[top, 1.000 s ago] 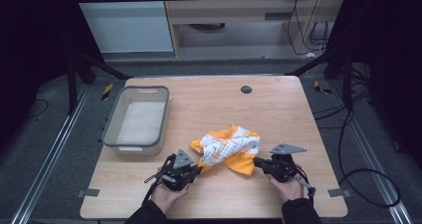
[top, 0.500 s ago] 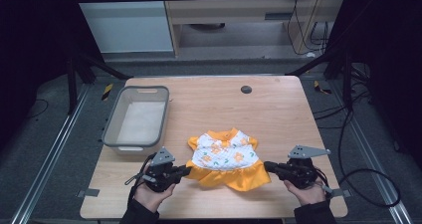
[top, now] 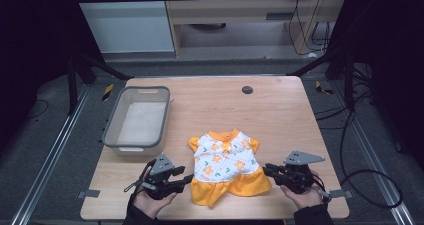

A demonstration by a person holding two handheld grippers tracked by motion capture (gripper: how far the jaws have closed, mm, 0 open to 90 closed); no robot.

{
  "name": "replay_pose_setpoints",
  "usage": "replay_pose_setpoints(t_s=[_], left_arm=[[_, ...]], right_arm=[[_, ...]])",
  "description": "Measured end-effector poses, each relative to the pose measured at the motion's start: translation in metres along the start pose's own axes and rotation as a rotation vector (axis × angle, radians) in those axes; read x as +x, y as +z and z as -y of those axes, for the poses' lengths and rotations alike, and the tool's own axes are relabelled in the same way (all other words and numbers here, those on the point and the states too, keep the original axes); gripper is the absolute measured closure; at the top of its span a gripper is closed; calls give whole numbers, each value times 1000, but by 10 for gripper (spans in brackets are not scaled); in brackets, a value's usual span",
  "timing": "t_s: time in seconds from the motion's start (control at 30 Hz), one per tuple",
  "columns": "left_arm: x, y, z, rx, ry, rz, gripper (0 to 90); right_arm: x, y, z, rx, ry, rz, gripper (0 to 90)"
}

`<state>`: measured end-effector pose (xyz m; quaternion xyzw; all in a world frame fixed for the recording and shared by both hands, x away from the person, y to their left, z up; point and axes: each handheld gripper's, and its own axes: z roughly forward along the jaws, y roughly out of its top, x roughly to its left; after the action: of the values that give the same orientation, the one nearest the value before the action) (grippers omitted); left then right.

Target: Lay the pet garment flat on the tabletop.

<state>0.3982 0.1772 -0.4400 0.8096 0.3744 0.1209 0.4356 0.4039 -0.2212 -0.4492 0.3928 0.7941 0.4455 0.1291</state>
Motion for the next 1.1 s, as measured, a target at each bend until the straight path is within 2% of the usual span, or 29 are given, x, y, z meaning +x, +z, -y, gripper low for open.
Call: replay_pose_setpoints(t_s=[0.03,0.17,0.27,0.37,0.47,0.57,0.67,0.83,0.9,0.97,1.03,1.1], left_arm=[[0,-3,-2,-22,-1,-5,511],[-5,-1,-7,-55,5,-15,505],[-11,12,-13,-46,37,-21,498],[-17,26,-15,-14,40,-27,480],[-23,30,-9,12,65,-31,436],[-25,23,3,24,73,-54,393],[-24,15,16,39,71,-59,365],[-25,17,38,112,52,-31,377],[-25,21,39,133,47,-15,427],[-27,25,38,143,37,14,438],[-30,30,38,167,45,25,525],[-31,31,38,186,36,29,643]], right_arm=[[1,0,-1,-38,4,10,719],[3,5,-1,-49,-9,4,648],[5,18,-1,-42,-26,15,568],[6,29,-2,-27,-20,2,523],[8,34,0,-9,-26,-9,491],[11,31,7,-1,-37,-14,473],[10,26,14,4,-39,-12,461],[6,20,28,26,-17,-5,468],[6,20,32,46,-12,-11,496],[6,20,32,51,-12,-17,506],[7,23,32,73,-6,-31,567],[9,25,33,103,-8,-48,681]])
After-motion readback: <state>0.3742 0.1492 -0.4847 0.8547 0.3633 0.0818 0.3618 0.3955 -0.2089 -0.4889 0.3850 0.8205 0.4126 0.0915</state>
